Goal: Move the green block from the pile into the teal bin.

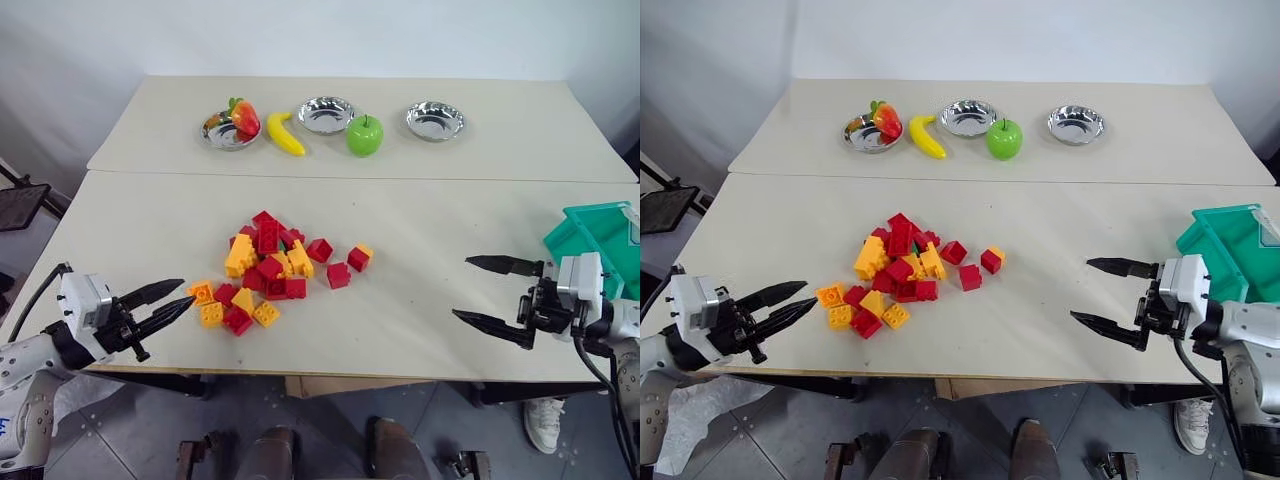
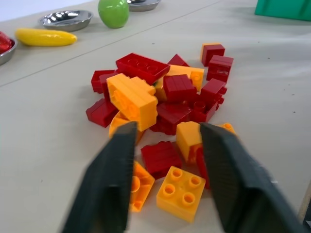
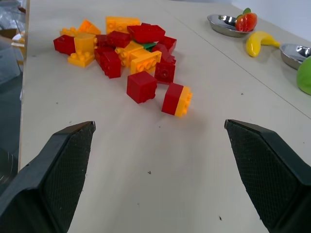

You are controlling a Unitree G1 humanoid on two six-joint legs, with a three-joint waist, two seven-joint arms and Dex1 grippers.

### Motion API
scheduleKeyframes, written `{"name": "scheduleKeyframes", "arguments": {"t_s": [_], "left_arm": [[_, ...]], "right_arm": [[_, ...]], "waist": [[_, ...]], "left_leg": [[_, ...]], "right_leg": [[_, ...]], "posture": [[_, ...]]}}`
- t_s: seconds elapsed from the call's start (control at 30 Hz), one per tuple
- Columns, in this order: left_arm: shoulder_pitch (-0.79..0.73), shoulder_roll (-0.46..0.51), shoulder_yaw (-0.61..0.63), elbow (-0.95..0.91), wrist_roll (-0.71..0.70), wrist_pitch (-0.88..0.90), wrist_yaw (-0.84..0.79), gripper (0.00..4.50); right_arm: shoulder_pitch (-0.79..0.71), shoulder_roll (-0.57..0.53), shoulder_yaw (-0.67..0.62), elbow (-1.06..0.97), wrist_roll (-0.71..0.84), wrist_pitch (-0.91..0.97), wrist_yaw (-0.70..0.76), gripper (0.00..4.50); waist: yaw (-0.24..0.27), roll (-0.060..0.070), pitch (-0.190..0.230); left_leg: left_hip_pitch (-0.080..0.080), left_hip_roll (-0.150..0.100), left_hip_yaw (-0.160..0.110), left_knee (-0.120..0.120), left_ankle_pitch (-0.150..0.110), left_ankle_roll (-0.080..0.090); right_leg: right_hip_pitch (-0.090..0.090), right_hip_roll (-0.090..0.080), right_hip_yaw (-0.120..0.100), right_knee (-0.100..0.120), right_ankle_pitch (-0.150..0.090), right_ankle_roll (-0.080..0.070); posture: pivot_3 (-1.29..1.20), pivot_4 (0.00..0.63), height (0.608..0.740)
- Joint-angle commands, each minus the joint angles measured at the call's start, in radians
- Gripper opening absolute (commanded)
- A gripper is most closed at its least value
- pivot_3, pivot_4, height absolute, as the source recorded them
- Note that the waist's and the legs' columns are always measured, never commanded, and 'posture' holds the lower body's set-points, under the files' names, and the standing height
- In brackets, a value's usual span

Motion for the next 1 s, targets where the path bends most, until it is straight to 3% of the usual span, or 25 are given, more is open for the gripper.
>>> {"name": "scheduleKeyframes", "arguments": {"t_s": [0.03,0.07,0.2,0.37,0.57,0.73,1.0], "left_arm": [[0.024,0.022,0.006,-0.015,-0.016,-0.015,-0.067,0.42],[0.035,0.025,-0.050,-0.054,-0.012,-0.009,-0.104,0.07],[-0.035,-0.001,-0.213,-0.125,0.006,0.031,-0.118,0.02],[-0.348,-0.080,-0.407,0.042,0.114,0.106,-0.048,0.02],[-0.550,-0.113,-0.526,0.302,0.228,0.132,-0.057,0.02],[-0.735,-0.176,-0.501,0.535,0.239,0.110,-0.042,0.02],[-0.968,-0.287,-0.396,0.866,0.269,0.000,0.134,0.02]], "right_arm": [[-0.012,0.006,0.000,-0.021,0.006,-0.012,-0.005,4.50],[-0.015,0.008,0.003,-0.017,0.007,-0.010,-0.008,4.50],[-0.029,0.013,0.019,-0.010,0.000,-0.011,-0.010,4.50],[-0.028,0.022,0.027,-0.051,0.003,0.006,-0.036,4.50],[-0.037,0.036,0.046,-0.114,0.002,0.013,-0.088,4.50],[-0.073,0.060,0.066,-0.170,0.019,0.053,-0.146,4.50],[-0.063,0.071,0.080,-0.180,0.010,0.061,-0.172,4.50]], "waist": [[0.000,0.000,0.000],[0.000,0.000,0.000],[0.008,0.000,0.000],[0.026,0.000,0.000],[0.004,0.000,0.000],[0.003,0.000,0.000],[0.017,-0.003,0.002]], "left_leg": [[0.000,0.000,0.000,0.000,0.000,0.000],[0.000,0.000,0.000,0.000,0.000,0.000],[0.000,0.001,-0.001,0.001,0.000,0.000],[0.000,-0.001,-0.001,0.003,0.001,0.000],[0.000,-0.001,0.001,0.001,0.000,0.000],[0.000,-0.001,0.001,0.004,0.001,0.000],[-0.002,-0.002,0.001,0.005,0.001,0.000]], "right_leg": [[0.000,0.000,0.000,0.000,0.000,0.000],[0.000,0.000,0.000,0.000,0.000,0.000],[0.000,-0.001,0.000,0.000,0.000,0.000],[0.001,0.000,-0.001,0.002,0.000,0.000],[-0.001,0.001,-0.001,0.002,0.001,0.000],[0.000,0.001,-0.002,0.003,0.001,0.001],[0.000,0.001,-0.004,0.003,0.001,0.001]], "posture": [[0.00,0.150,0.740],[0.00,0.150,0.740],[0.00,0.150,0.740],[0.00,0.150,0.740],[0.00,0.150,0.740],[0.00,0.150,0.740],[0.00,0.150,0.740]]}}
